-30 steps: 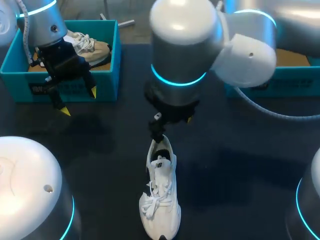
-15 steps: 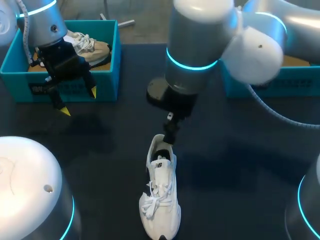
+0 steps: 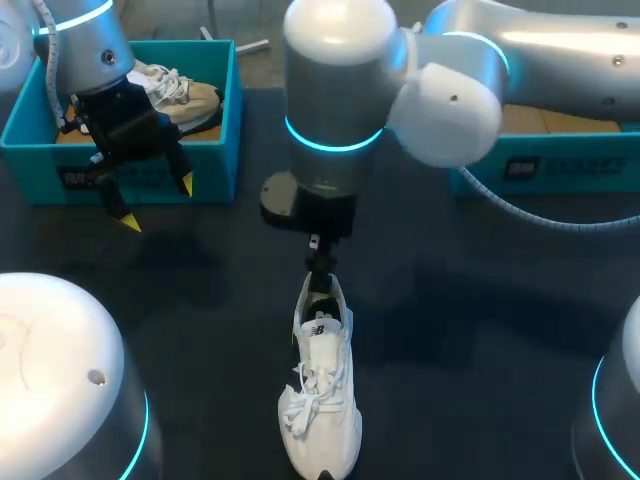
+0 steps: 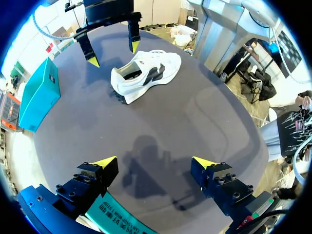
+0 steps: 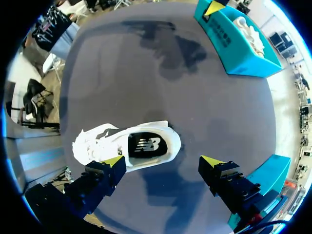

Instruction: Take the shoe out of the shoebox, open the shoe tongue, remove and reinsert the insole, then place the shoe into the shoebox

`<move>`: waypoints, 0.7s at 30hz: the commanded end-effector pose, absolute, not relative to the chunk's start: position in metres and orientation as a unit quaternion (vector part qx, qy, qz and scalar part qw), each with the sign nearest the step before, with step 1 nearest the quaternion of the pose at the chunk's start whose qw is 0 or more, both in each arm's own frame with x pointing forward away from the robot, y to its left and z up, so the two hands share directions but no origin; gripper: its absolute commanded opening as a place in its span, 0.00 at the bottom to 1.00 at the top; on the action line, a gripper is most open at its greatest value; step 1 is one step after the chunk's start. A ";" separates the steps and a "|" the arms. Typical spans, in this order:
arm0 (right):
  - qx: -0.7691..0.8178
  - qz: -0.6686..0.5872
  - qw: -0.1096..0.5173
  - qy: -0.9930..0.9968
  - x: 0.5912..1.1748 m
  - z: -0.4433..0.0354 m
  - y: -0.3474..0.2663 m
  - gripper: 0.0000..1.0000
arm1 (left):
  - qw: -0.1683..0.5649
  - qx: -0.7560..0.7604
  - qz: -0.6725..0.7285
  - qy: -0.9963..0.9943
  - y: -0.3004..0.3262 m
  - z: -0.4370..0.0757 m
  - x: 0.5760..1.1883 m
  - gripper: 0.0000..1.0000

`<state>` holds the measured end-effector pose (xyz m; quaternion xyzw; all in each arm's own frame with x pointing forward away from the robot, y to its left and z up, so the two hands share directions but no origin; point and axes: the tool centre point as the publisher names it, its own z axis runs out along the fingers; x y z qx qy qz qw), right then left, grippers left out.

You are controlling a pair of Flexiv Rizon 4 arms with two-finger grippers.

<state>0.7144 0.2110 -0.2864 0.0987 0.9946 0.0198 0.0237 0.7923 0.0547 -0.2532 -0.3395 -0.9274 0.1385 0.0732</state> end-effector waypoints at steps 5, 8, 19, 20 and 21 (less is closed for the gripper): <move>0.075 0.008 0.026 0.997 0.724 -0.304 0.215 1.00 | 0.073 -0.339 0.137 -0.928 0.055 -0.253 0.792 1.00; 0.069 0.009 0.031 0.997 0.726 -0.310 0.212 1.00 | 0.073 -0.339 0.137 -0.928 0.055 -0.253 0.792 1.00; 0.048 0.006 0.041 0.998 0.735 -0.334 0.205 1.00 | 0.073 -0.339 0.137 -0.928 0.055 -0.253 0.792 1.00; 0.047 0.006 0.040 0.998 0.736 -0.336 0.205 1.00 | 0.073 -0.339 0.137 -0.928 0.055 -0.253 0.792 1.00; 0.047 0.005 0.039 0.998 0.736 -0.337 0.205 1.00 | 0.073 -0.339 0.137 -0.928 0.055 -0.253 0.792 1.00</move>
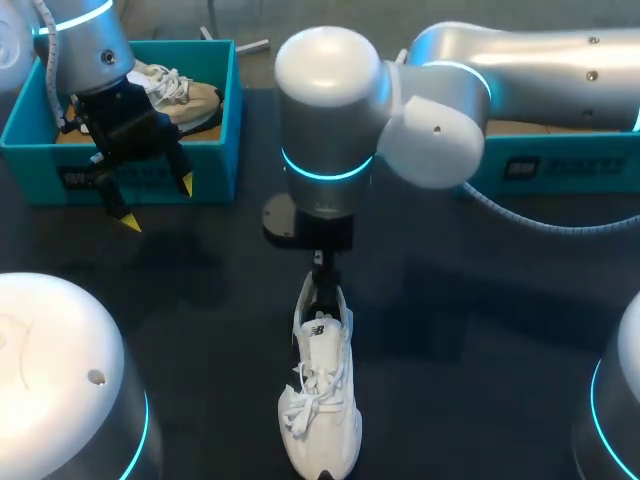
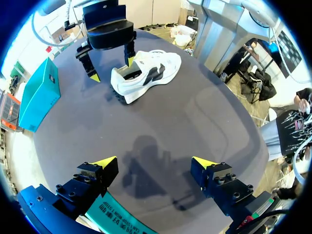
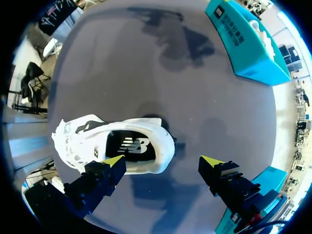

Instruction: Take the shoe out of the shoebox, open the shoe tongue, remove and reinsert the insole, then place the shoe into the shoebox

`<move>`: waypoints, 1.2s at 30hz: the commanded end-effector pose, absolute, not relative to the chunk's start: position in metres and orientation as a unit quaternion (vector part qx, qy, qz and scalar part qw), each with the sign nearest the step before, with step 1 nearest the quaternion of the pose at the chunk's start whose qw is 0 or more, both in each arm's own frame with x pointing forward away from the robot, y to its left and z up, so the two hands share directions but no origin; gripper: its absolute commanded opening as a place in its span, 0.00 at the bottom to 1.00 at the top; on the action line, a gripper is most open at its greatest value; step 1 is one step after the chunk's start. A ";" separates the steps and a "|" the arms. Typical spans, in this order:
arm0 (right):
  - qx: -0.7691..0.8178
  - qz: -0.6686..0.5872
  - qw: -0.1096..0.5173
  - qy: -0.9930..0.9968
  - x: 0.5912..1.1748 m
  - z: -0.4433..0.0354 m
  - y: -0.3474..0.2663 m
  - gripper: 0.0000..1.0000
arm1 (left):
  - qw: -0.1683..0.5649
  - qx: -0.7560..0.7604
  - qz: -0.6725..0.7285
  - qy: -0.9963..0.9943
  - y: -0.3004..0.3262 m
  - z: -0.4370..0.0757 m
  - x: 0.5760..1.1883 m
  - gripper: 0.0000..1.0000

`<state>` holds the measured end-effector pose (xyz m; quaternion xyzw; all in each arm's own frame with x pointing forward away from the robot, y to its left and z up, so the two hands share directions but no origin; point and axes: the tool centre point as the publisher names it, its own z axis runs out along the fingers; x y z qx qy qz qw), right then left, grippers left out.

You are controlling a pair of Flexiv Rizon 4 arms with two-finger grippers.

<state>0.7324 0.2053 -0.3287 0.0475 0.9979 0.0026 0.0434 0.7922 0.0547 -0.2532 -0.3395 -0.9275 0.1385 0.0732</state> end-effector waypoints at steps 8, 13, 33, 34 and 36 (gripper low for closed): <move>0.046 -0.003 0.028 0.999 0.744 -0.349 0.205 1.00 | 0.073 -0.339 0.137 -0.928 0.055 -0.253 0.792 1.00; 0.045 -0.018 0.026 0.998 0.747 -0.351 0.209 1.00 | 0.073 -0.339 0.137 -0.928 0.055 -0.253 0.792 1.00; 0.050 0.002 0.009 0.999 0.751 -0.381 0.209 1.00 | 0.073 -0.339 0.137 -0.928 0.055 -0.253 0.792 1.00; 0.050 0.002 0.008 0.999 0.752 -0.382 0.209 1.00 | 0.073 -0.339 0.137 -0.928 0.055 -0.253 0.792 1.00; 0.051 0.003 0.006 0.999 0.752 -0.384 0.208 1.00 | 0.073 -0.339 0.137 -0.928 0.055 -0.253 0.792 1.00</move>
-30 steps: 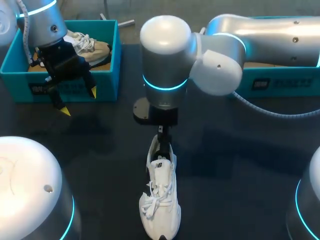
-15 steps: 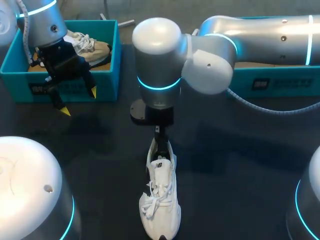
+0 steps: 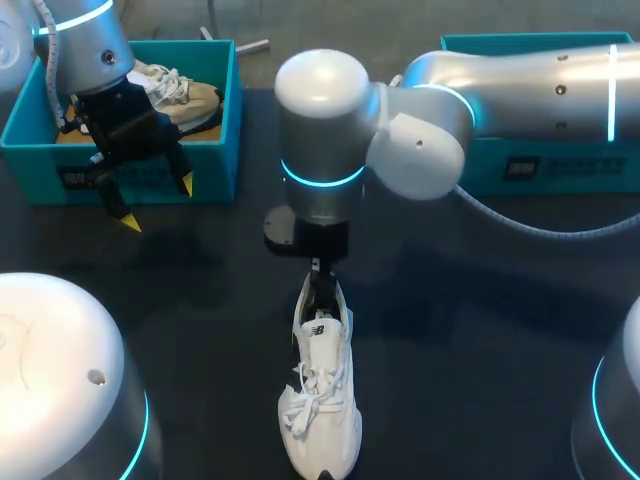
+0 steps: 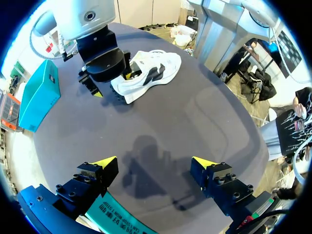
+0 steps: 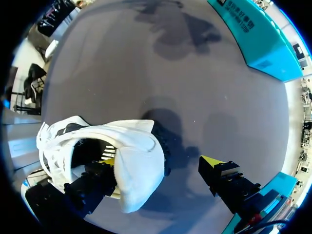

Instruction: Take the shoe out of the shoebox, open the shoe tongue, remove and reinsert the insole, then place the shoe into the shoebox

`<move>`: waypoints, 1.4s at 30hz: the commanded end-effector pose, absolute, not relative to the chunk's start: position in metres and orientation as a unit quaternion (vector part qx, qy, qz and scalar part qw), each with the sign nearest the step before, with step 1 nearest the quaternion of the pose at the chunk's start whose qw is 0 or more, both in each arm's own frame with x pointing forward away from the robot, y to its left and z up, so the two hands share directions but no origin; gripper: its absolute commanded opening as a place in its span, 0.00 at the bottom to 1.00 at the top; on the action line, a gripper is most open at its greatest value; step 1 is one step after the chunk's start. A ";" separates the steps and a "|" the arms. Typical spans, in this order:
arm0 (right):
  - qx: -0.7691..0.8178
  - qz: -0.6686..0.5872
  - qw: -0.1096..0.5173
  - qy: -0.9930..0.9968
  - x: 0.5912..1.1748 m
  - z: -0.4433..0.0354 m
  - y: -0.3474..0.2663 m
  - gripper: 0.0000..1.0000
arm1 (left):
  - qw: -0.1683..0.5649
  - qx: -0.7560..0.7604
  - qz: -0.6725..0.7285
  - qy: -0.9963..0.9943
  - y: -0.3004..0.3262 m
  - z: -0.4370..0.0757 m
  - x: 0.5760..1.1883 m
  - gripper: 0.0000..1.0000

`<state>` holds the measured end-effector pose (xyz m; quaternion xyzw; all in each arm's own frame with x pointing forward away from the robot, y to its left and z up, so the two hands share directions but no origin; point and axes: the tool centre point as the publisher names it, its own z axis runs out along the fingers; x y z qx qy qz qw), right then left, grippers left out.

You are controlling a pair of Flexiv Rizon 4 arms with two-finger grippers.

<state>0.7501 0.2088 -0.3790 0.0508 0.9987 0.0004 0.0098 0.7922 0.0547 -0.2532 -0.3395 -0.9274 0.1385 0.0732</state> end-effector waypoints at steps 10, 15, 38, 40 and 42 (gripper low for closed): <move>0.056 0.002 -0.001 0.998 0.751 -0.387 0.206 0.47 | 0.073 -0.339 0.137 -0.928 0.055 -0.253 0.792 1.00; 0.057 0.002 -0.003 0.998 0.751 -0.389 0.207 0.43 | 0.073 -0.339 0.137 -0.928 0.055 -0.253 0.792 1.00; 0.055 -0.022 0.032 0.998 0.762 -0.346 0.191 0.00 | 0.073 -0.339 0.137 -0.928 0.055 -0.253 0.792 1.00; 0.054 -0.027 0.038 0.997 0.767 -0.336 0.185 0.00 | 0.073 -0.339 0.137 -0.928 0.055 -0.253 0.792 1.00; 0.049 -0.027 0.045 0.997 0.774 -0.323 0.179 0.00 | 0.073 -0.339 0.137 -0.928 0.055 -0.253 0.792 1.00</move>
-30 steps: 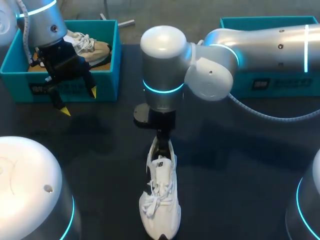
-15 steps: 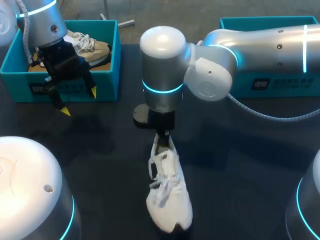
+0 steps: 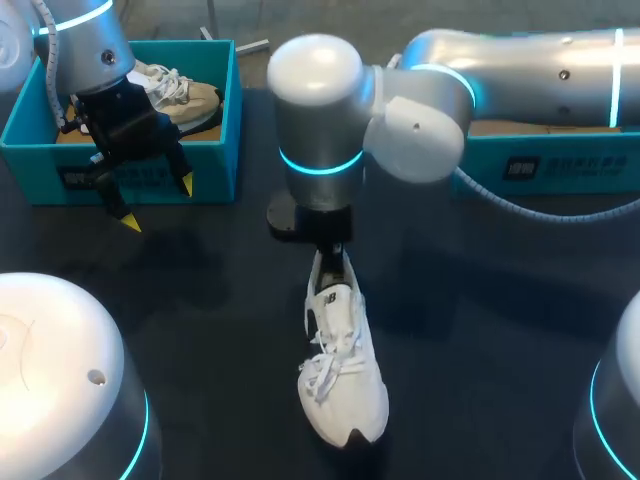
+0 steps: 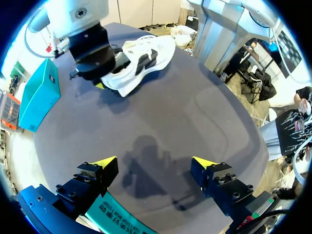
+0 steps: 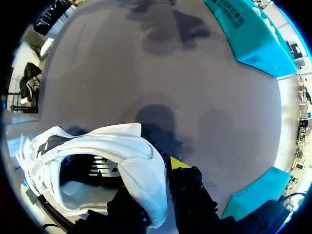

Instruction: Take the shoe out of the shoebox, open the shoe tongue, remove and reinsert the insole, then place the shoe into the shoebox

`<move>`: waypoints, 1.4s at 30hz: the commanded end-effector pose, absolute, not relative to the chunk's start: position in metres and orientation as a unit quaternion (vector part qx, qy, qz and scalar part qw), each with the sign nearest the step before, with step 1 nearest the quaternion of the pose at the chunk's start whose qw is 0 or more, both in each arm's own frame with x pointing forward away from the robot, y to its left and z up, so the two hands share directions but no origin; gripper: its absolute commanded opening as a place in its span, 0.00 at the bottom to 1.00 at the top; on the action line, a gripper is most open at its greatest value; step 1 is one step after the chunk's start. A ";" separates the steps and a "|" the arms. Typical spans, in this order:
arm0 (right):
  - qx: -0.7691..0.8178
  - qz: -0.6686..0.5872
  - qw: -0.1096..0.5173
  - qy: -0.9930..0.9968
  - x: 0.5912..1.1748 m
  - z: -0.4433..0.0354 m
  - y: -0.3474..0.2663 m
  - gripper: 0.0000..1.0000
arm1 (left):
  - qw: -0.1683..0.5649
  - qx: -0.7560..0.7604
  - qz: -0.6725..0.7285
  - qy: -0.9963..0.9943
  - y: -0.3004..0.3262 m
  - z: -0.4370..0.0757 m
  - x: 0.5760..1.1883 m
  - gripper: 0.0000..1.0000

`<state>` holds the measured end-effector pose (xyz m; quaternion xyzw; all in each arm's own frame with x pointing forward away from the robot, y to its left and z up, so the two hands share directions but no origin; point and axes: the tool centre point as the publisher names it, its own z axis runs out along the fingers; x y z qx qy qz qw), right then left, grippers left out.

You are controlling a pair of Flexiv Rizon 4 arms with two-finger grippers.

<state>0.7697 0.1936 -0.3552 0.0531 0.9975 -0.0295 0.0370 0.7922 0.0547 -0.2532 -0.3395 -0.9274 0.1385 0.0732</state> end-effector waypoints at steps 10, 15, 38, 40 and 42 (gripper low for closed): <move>0.040 -0.044 0.075 0.995 0.802 -0.244 0.144 0.00 | 0.073 -0.339 0.137 -0.928 0.055 -0.253 0.792 1.00; 0.043 -0.047 0.078 0.995 0.806 -0.231 0.140 0.00 | 0.073 -0.339 0.137 -0.928 0.055 -0.253 0.792 1.00; 0.062 -0.053 0.096 0.992 0.835 -0.216 0.122 0.00 | 0.073 -0.339 0.137 -0.928 0.055 -0.253 0.792 1.00; 0.057 -0.065 0.102 0.991 0.847 -0.210 0.114 0.00 | 0.073 -0.339 0.137 -0.928 0.055 -0.253 0.792 1.00; 0.046 -0.059 0.114 0.991 0.858 -0.201 0.107 0.00 | 0.073 -0.339 0.137 -0.928 0.055 -0.253 0.792 1.00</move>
